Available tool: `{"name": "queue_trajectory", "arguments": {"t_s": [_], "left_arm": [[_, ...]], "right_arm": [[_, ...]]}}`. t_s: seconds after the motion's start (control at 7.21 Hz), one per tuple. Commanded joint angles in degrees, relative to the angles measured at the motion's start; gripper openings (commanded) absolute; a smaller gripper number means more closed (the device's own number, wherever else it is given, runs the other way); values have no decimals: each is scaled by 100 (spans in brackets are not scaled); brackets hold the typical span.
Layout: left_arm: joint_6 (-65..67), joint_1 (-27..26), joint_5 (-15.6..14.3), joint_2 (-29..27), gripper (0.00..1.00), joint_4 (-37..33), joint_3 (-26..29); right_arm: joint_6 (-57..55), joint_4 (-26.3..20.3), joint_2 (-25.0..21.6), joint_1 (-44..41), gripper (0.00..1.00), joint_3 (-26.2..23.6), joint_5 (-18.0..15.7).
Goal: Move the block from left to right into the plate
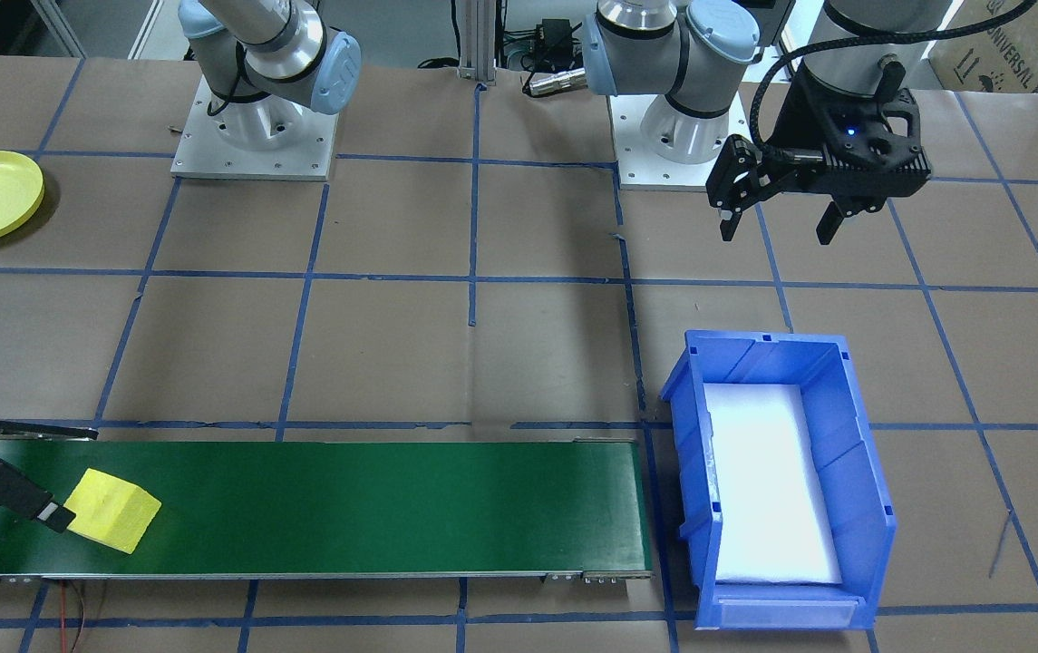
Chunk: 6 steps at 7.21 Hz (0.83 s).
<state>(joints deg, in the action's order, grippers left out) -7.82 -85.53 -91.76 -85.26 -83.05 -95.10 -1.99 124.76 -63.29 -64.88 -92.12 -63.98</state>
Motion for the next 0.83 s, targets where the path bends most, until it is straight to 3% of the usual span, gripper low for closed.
{"name": "queue_trajectory", "arguments": {"t_s": [0.0, 0.42, 0.55, 0.69], "left_arm": [[0, -8, 0, 10, 100, 0, 0], [0, -8, 0, 10, 100, 0, -9], [-9, -8, 0, 18, 100, -9, -9], [0, -8, 9, 19, 100, 0, -9]], "right_arm": [[-4, 22, 36, -68, 100, 1, 8], [66, 118, 238, -69, 100, -69, -88], [75, 136, 265, -60, 77, -69, -515], [136, 154, 230, -60, 40, -69, -1189]]}}
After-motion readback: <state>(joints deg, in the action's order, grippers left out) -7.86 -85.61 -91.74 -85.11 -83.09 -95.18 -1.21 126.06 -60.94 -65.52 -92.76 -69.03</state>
